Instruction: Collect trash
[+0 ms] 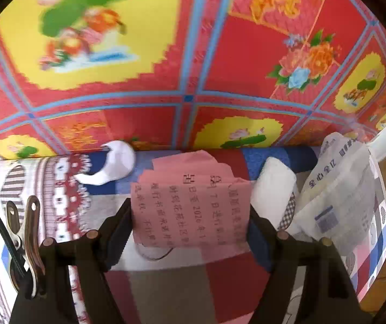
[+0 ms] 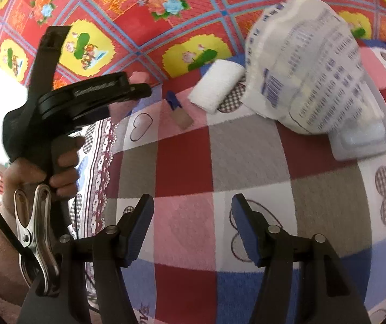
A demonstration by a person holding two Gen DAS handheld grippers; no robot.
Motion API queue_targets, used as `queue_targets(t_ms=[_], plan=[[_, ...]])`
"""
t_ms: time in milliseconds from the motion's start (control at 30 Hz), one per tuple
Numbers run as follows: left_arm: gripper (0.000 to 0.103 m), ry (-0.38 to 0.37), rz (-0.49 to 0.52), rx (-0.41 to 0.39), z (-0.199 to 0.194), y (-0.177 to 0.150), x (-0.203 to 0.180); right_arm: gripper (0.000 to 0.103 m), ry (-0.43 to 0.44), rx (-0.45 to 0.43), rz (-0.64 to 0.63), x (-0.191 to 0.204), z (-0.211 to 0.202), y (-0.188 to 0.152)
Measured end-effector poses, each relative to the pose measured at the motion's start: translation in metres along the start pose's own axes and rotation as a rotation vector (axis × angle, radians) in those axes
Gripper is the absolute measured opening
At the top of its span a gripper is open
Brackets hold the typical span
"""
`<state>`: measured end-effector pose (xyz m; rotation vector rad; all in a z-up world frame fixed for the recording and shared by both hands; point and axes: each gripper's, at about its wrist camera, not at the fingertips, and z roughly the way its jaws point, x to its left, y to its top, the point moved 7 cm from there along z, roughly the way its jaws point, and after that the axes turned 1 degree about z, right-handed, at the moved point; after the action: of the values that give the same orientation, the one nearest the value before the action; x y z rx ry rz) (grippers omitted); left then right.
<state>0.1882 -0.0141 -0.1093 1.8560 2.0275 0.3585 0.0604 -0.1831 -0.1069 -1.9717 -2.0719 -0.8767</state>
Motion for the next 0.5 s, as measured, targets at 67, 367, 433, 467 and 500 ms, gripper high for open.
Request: queue_targets(t_ms=[67,367,433,467,500], plan=[[0.079,0.012,-0.006,-0.004,-0.009,-0.003,0.007,0.062,-0.006,-0.004,-0.018,0.002,0.003,0.005],[0.079,0.062,-0.064,0.013,-0.04,-0.037,0.052,0.062,-0.022,-0.045,-0.139,0.019,0.02,0.041],[0.079,0.071,-0.089,0.017,-0.047,-0.054,0.059,0.062,-0.029,-0.054,-0.169,0.023,0.026,0.047],[0.079,0.077,-0.1,0.021,-0.053,-0.051,0.057,0.062,-0.032,-0.057,-0.182,0.026,0.03,0.051],[0.079,0.083,-0.111,0.025,-0.055,-0.054,0.06,0.061,-0.033,-0.059,-0.193,0.028,0.033,0.053]])
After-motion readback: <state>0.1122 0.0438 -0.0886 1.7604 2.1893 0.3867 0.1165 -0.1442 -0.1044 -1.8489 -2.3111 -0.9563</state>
